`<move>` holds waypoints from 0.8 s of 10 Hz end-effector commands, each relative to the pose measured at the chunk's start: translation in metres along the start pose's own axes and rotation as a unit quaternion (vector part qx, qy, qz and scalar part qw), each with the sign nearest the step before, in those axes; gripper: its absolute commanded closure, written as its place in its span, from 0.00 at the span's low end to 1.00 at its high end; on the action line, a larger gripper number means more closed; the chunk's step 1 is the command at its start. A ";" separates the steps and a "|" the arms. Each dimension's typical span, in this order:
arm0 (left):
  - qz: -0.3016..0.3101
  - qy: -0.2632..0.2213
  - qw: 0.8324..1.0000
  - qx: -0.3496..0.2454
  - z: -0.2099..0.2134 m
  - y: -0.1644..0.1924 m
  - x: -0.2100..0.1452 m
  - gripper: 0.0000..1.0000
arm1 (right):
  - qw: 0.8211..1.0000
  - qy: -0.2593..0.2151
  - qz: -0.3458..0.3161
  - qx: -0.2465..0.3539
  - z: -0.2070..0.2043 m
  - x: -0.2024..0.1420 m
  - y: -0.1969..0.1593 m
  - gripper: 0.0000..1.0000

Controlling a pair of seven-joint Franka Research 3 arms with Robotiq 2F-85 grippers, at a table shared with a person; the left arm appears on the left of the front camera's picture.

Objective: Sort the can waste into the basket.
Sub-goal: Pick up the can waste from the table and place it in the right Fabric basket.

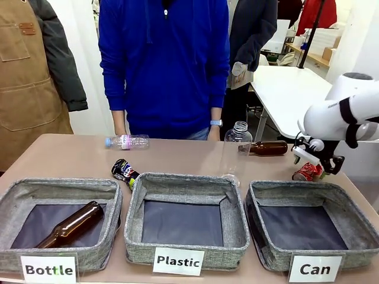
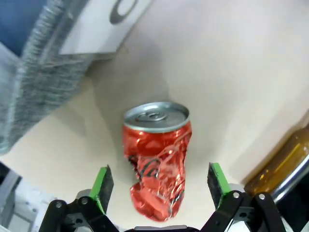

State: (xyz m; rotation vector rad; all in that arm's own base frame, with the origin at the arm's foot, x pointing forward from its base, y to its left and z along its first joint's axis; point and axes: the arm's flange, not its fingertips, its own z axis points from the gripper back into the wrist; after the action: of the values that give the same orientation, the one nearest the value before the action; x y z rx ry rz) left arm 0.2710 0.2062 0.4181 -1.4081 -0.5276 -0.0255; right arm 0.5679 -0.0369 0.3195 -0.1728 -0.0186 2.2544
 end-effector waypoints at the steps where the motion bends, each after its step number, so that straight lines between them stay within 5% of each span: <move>1: -0.010 0.004 1.000 -0.004 0.001 -0.001 -0.002 0.00 | 0.999 0.010 0.044 0.009 -0.016 -0.013 0.001 0.00; 5: -0.010 0.004 1.000 -0.004 0.001 -0.001 -0.002 0.00 | 0.999 0.004 0.037 0.014 -0.016 -0.013 0.001 0.00; 6: -0.010 0.004 1.000 -0.004 0.001 -0.001 -0.002 0.00 | 0.999 0.004 0.046 0.024 -0.016 -0.013 0.001 0.37; 7: -0.010 0.004 1.000 -0.004 0.001 -0.001 -0.002 0.00 | 0.999 0.000 0.046 0.029 -0.016 -0.013 0.001 0.60; 8: -0.010 0.004 1.000 -0.004 0.001 -0.001 -0.002 0.00 | 0.999 0.001 0.044 0.029 -0.016 -0.014 0.001 0.97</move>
State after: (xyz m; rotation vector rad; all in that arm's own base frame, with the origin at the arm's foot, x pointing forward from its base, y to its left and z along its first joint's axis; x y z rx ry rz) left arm 0.2710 0.2062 0.4181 -1.4083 -0.5275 -0.0257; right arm 0.5757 -0.0446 0.3013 -0.1476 0.0335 2.3055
